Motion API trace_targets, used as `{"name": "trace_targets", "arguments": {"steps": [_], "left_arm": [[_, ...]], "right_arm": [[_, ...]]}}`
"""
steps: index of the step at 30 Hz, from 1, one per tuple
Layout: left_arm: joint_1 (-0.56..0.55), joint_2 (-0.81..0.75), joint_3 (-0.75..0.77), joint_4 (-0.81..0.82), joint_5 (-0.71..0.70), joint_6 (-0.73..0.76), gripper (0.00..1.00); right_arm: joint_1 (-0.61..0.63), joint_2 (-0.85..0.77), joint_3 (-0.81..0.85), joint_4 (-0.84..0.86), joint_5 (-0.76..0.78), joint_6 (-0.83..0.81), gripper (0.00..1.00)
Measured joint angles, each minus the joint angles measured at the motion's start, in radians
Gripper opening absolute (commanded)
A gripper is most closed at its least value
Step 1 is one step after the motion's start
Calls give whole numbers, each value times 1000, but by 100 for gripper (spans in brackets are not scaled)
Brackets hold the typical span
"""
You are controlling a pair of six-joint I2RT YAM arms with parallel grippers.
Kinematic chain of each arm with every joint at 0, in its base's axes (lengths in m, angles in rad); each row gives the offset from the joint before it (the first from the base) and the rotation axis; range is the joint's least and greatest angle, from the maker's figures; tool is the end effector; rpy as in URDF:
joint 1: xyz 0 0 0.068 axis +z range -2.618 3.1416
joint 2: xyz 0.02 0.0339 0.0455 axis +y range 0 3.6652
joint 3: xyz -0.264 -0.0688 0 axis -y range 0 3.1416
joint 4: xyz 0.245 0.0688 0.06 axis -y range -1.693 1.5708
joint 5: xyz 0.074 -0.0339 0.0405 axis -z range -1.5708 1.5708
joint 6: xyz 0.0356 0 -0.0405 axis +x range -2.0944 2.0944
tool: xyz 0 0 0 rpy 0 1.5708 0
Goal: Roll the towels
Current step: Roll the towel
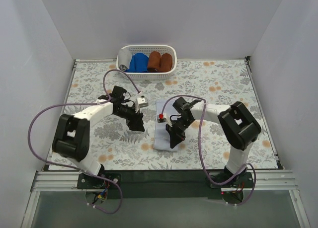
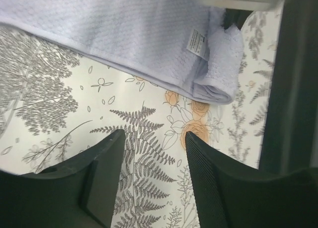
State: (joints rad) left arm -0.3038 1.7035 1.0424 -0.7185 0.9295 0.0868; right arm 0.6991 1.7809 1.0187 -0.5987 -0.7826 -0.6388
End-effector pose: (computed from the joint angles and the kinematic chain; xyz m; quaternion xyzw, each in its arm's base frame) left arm 0.2808 -0.1179 0.1786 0.2147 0.8646 -0.4528 0.0365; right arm 0.2245 0.2215 0.1489 -0.6015 0.6964 0.3820 0.0854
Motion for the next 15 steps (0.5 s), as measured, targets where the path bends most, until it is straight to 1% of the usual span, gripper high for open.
{"name": "trace_targets", "arguments": {"steps": [2, 3, 5, 7, 9, 10, 12, 15], "left_arm": [[-24, -145, -97, 73, -56, -5, 50], [-56, -219, -139, 107, -106, 0, 51], [-170, -352, -211, 182, -204, 13, 52], [-310, -438, -267, 245, -296, 26, 53], [-457, -483, -318, 313, -381, 44, 53], [-499, -487, -334, 334, -416, 53, 53], [-568, -478, -365, 376, -484, 74, 53], [-640, -442, -385, 431, -562, 109, 53]], "right_arm": [[-18, 79, 58, -63, -61, 4, 1], [-26, 120, 86, -96, -92, 5, 1], [-43, 194, 134, -157, -157, 7, 1], [-61, 251, 163, -205, -215, 8, 1], [-78, 294, 179, -243, -259, 8, 1], [-84, 311, 186, -260, -276, 8, 1], [-93, 341, 197, -289, -302, 8, 1], [-103, 383, 212, -327, -337, 10, 1]]}}
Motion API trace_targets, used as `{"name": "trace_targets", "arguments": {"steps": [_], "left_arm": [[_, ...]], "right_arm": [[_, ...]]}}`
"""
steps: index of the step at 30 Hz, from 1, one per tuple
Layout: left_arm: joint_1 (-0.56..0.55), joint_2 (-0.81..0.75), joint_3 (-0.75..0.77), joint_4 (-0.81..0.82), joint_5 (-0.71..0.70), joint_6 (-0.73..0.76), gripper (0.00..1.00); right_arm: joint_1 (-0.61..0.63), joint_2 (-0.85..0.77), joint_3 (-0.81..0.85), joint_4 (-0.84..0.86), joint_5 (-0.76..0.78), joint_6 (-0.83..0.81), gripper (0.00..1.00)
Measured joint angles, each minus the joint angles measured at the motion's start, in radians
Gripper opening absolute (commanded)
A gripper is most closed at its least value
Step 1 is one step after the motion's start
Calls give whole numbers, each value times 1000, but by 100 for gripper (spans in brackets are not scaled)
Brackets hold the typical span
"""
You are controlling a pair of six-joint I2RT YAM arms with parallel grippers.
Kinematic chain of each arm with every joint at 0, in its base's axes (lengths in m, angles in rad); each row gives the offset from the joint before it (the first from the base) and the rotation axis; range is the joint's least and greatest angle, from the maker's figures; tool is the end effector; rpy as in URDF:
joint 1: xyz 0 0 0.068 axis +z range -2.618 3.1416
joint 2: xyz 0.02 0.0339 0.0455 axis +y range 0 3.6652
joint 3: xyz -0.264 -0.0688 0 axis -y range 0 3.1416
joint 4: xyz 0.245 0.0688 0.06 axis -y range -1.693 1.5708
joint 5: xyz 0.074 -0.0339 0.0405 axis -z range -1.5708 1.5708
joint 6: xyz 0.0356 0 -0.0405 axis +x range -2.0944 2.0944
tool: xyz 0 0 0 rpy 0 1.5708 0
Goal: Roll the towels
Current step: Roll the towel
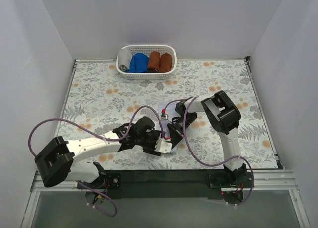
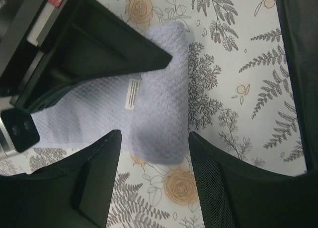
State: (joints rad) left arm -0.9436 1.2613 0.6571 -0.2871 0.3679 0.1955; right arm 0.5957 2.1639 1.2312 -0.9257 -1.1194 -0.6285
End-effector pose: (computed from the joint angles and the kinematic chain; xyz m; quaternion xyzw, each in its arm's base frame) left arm 0.1321 -0.2040 0.1917 0.5512 0.7477 -0.2802 0.2420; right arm 0.2604 0.2152 0.0855 0.4196 -0.7301 -0.5274 0.1128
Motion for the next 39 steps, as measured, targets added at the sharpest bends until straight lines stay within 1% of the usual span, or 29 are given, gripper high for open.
{"name": "trace_targets", "arguments": {"steps": [5, 7, 10, 11, 12, 13, 14, 17, 20, 24, 26, 28, 31, 34, 37, 39], "left_arm": [[-74, 97, -2, 98, -73, 57, 53], [-90, 133, -3, 118, -91, 77, 51], [-110, 177, -10, 138, -119, 101, 33], [-115, 190, -10, 140, -126, 106, 23], [-118, 199, -10, 144, -129, 107, 21], [-119, 209, -5, 143, -130, 107, 18], [-120, 219, 6, 138, -129, 106, 16], [-118, 244, 47, 103, -113, 90, 10], [-113, 274, 93, 50, -74, 68, 6], [-62, 354, 197, -55, 42, 23, 4], [-14, 416, 267, -121, 133, 4, 4], [47, 493, 350, -203, 241, -12, 4], [129, 610, 460, -322, 410, -23, 3], [193, 731, 560, -441, 560, -24, 2], [237, 842, 653, -557, 668, -24, 2], [258, 900, 700, -620, 721, -25, 3]], "right_arm": [[-26, 50, 11, -43, -50, 3, 1], [-37, 59, 11, -50, -60, 4, 1], [-50, 66, 11, -61, -64, 5, 1], [-54, 68, 11, -64, -63, 6, 1], [-59, 68, 11, -68, -61, 9, 3], [-63, 68, 12, -69, -57, 15, 8], [-66, 68, 16, -72, -48, 23, 18], [-87, 53, 25, -82, -20, 46, 30], [-144, -13, 41, -62, 64, 65, 36], [-257, -156, 55, 21, 195, 84, 37], [-307, -248, 47, 66, 251, 94, 37], [-332, -349, 17, 109, 296, 101, 37], [-330, -507, -76, 179, 356, 104, 37], [-317, -713, -236, 261, 435, 111, 38], [-282, -876, -360, 293, 496, 113, 40], [-225, -927, -396, 301, 536, 110, 42]]}}
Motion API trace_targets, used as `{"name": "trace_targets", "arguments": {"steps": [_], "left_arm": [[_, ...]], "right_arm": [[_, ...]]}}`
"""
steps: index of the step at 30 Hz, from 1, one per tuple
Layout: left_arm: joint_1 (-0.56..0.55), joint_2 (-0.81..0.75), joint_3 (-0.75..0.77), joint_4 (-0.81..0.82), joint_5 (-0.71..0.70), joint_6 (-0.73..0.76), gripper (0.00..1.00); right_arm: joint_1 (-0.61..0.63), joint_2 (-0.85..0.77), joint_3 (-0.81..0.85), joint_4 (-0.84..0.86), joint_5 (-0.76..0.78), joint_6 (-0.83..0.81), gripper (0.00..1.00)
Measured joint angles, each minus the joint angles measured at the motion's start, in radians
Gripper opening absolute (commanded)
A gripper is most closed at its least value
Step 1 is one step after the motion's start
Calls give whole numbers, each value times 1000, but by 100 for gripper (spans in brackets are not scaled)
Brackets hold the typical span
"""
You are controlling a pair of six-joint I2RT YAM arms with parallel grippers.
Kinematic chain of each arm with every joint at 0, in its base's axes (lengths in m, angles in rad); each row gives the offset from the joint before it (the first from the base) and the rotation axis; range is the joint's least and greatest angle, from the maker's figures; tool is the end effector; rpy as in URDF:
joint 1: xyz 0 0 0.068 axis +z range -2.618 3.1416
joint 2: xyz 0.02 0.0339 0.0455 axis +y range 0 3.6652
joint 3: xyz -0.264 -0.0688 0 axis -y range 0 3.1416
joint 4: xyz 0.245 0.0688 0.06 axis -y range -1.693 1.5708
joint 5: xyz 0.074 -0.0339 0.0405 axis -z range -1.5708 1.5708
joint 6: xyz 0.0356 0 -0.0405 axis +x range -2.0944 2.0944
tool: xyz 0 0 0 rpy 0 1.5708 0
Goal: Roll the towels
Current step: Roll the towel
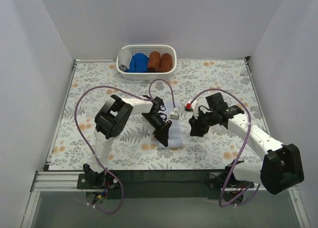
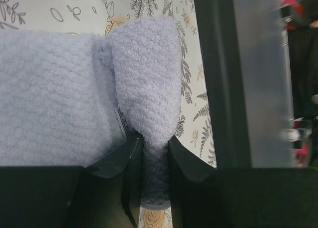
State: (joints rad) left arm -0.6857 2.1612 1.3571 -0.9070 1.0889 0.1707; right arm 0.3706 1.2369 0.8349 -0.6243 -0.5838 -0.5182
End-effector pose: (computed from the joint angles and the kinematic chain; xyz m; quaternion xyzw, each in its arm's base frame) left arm 0.2645 -0.2571 0.1084 -0.3213 -0.7913 0.4844 0.1896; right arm 0.2130 0.1038 0.2336 -0.4664 0.7996 0.2574 0.2773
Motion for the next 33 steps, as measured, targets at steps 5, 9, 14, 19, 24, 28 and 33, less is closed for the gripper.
{"name": "trace_targets", "arguments": {"steps": [5, 9, 14, 19, 24, 28, 33], "left_arm": [[41, 105, 73, -122, 104, 6, 6], [63, 154, 103, -195, 145, 14, 9], [74, 196, 126, -256, 182, 25, 11], [80, 216, 140, -291, 193, 35, 12], [89, 222, 141, -311, 196, 42, 25], [109, 170, 78, -268, 200, 35, 38], [195, 11, -77, -143, 167, 22, 47]], "right_arm": [[254, 17, -14, 64, 131, -10, 48], [409, 89, -14, 135, 242, -34, 51], [525, 131, -39, 236, 354, -81, 50], [567, 203, -71, 312, 404, -117, 38], [574, 250, -72, 349, 399, -138, 1], [574, 250, -72, 356, 367, -145, 1], [572, 277, -39, 306, 281, -161, 1]]}}
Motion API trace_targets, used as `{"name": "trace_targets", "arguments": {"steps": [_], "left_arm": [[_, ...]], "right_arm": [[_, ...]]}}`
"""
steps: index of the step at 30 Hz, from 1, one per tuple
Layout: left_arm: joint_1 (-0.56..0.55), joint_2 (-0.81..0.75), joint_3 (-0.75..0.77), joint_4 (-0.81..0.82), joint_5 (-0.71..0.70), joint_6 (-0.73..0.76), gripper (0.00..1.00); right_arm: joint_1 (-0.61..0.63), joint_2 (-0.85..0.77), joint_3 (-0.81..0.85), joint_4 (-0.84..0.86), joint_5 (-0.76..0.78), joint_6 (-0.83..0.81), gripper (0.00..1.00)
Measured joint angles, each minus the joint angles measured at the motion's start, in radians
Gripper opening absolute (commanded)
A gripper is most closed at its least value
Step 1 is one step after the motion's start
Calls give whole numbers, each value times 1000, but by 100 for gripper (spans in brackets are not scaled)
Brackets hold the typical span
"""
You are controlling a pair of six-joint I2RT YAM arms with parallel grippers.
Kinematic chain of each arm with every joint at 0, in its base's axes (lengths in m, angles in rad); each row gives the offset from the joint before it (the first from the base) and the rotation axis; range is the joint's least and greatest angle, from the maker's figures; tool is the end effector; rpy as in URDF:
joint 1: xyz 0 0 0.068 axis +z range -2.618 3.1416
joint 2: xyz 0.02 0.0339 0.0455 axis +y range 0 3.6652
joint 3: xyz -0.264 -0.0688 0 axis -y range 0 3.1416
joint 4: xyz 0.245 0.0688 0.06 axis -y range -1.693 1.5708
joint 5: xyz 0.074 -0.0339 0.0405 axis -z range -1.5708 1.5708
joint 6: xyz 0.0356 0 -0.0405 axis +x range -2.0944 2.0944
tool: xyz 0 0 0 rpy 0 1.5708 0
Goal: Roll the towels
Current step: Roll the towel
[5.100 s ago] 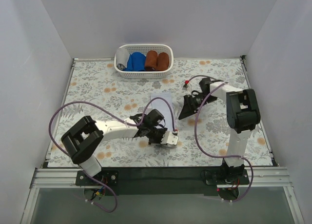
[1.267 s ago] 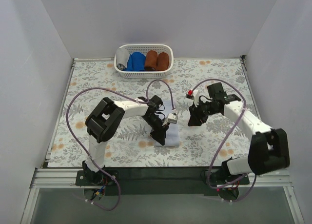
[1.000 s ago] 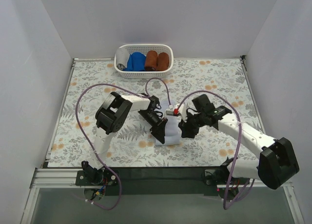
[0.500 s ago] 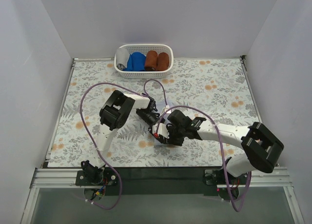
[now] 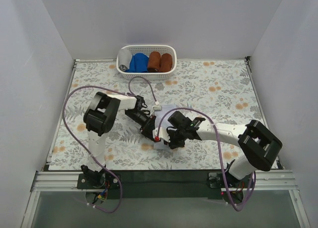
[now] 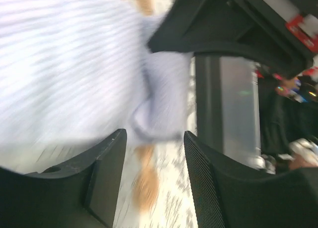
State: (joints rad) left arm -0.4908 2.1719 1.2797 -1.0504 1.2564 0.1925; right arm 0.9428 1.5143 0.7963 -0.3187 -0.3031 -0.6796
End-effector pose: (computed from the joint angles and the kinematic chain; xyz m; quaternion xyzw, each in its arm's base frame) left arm 0.2830 -0.1896 0.0990 -0.1641 -0.7856 0.5489 0.2337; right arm 0.1583 0.2361 0.1681 -0.7188 0.6277 0.1786 0.2395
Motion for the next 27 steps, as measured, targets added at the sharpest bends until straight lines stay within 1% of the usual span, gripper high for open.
{"name": "trace_targets", "arguments": {"steps": [5, 8, 9, 10, 12, 14, 15, 17, 19, 21, 22, 23, 27], "left_arm": [[204, -189, -110, 109, -115, 0, 48], [333, -344, -204, 172, -177, -4, 48], [363, -408, -240, 190, -202, -6, 49], [385, -483, -281, 213, -231, -6, 53], [388, -666, -369, 262, -292, -5, 58], [350, -851, -437, 305, -342, -4, 60], [311, -947, -471, 338, -372, -2, 61], [190, -1104, -538, 410, -444, 9, 64], [42, -1200, -612, 475, -531, 27, 64], [-89, -1231, -676, 519, -604, 52, 68], [-135, -1227, -701, 542, -638, 62, 68], [-182, -1210, -719, 562, -679, 71, 71], [-333, -1131, -748, 645, -807, 101, 72]], "right_arm": [[-20, 74, 76, -100, -121, 14, 1], [-47, 143, 134, -156, -217, 44, 1], [-58, 163, 148, -168, -248, 52, 1], [-68, 178, 158, -177, -272, 58, 1], [-93, 217, 180, -203, -335, 70, 1], [-124, 267, 213, -238, -401, 77, 1], [-142, 303, 238, -268, -445, 77, 1], [-174, 377, 290, -330, -522, 77, 1], [-202, 450, 336, -390, -600, 76, 1], [-221, 510, 370, -443, -661, 71, 1], [-226, 530, 380, -463, -681, 69, 1], [-230, 552, 393, -487, -702, 65, 1], [-241, 626, 432, -566, -766, 45, 1]]}}
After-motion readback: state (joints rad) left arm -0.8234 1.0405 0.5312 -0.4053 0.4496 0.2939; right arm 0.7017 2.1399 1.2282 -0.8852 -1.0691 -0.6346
